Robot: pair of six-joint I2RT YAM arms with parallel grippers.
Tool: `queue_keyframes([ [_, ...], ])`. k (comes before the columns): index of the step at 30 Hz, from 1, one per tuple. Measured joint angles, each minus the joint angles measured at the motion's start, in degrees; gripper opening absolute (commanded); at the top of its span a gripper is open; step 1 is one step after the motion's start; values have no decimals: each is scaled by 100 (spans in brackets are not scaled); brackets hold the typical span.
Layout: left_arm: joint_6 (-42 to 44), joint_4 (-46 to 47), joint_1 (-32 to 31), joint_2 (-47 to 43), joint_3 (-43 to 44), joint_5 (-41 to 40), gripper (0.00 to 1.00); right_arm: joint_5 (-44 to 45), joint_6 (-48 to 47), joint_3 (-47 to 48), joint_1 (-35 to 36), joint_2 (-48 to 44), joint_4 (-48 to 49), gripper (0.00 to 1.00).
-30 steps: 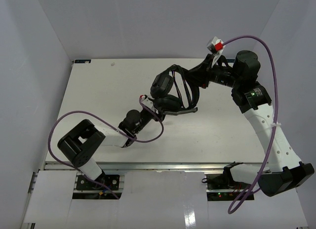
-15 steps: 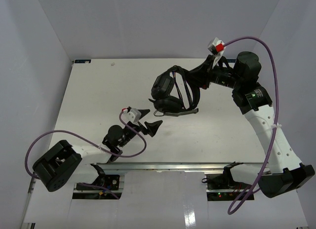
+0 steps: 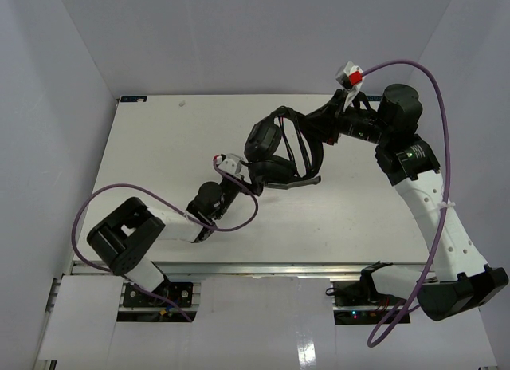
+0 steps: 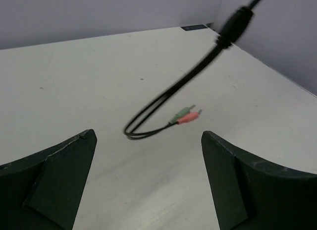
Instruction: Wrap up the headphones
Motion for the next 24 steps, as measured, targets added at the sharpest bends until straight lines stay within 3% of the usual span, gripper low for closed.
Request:
queue_keyframes([
  [5, 243, 57, 9, 389, 484, -687, 95, -26, 0, -8, -15, -19, 2, 8],
  [7, 291, 80, 9, 528, 665, -762, 86, -27, 0, -8, -23, -19, 2, 8],
  [10, 282, 175, 26, 669, 838, -620, 55, -27, 0, -10, -26, -19, 2, 8],
  [16, -5, 451, 91, 701, 821, 466, 6, -26, -2, -29, -33, -33, 3, 8],
  [18, -165, 525, 96, 623, 630, 815, 0, -25, -2, -46, -38, -48, 4, 8],
  [24, -784, 508, 35, -54, -372, 1465, 0, 81, -1, -52, -58, -56, -25, 8],
])
